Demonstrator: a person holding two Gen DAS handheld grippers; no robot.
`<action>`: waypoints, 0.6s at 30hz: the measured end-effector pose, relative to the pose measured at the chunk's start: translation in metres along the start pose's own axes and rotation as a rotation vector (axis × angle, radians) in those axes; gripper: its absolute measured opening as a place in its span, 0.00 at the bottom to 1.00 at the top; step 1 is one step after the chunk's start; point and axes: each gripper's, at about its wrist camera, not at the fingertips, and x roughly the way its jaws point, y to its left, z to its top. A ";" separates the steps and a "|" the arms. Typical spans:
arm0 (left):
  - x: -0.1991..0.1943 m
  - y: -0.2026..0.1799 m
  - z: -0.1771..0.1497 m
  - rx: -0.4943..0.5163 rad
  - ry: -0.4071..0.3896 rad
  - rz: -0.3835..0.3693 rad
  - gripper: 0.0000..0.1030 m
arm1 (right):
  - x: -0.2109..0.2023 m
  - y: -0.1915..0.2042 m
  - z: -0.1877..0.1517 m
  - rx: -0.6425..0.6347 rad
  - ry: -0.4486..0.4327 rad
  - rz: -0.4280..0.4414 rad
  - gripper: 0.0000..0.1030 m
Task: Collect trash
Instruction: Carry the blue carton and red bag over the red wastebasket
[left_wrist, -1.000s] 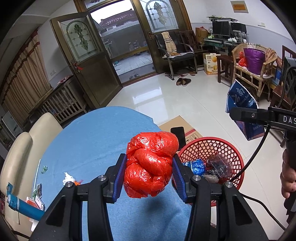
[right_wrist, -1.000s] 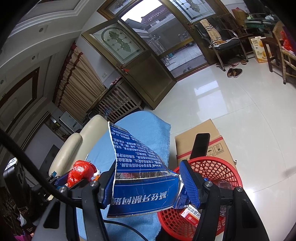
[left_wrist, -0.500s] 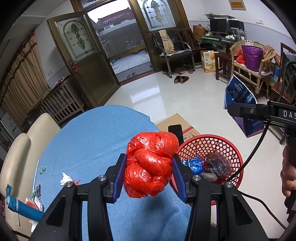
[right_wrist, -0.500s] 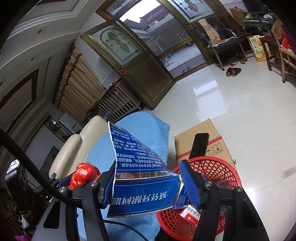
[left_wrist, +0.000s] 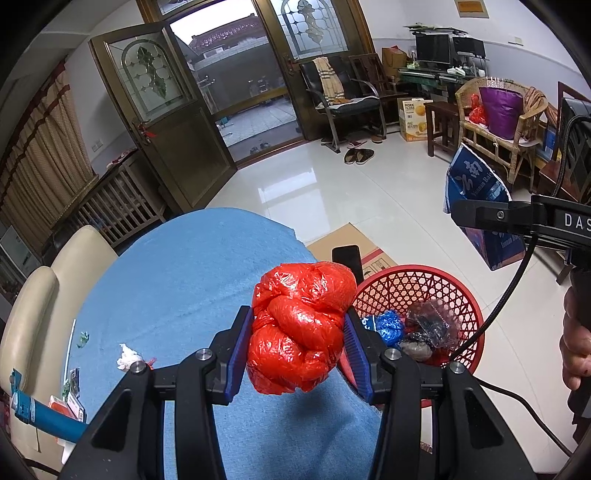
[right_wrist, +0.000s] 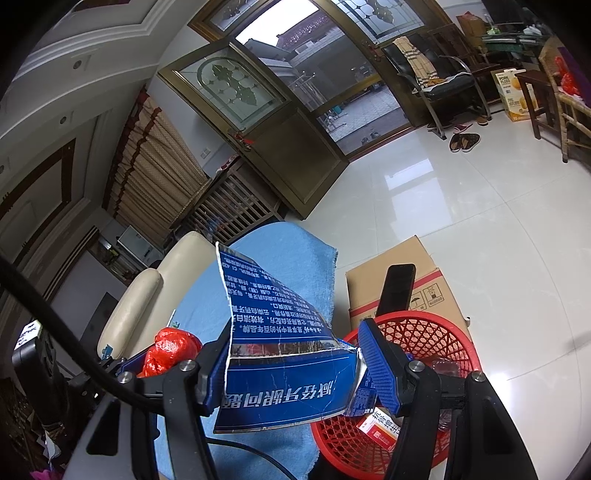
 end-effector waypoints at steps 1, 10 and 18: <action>0.000 0.000 0.000 0.002 0.001 0.000 0.49 | 0.000 0.000 0.000 0.002 0.001 0.000 0.65; 0.004 -0.004 0.000 0.010 0.011 -0.009 0.49 | 0.004 -0.005 0.000 0.018 0.013 -0.006 0.65; 0.008 -0.005 0.001 0.016 0.021 -0.016 0.49 | 0.009 -0.011 -0.001 0.032 0.021 -0.006 0.65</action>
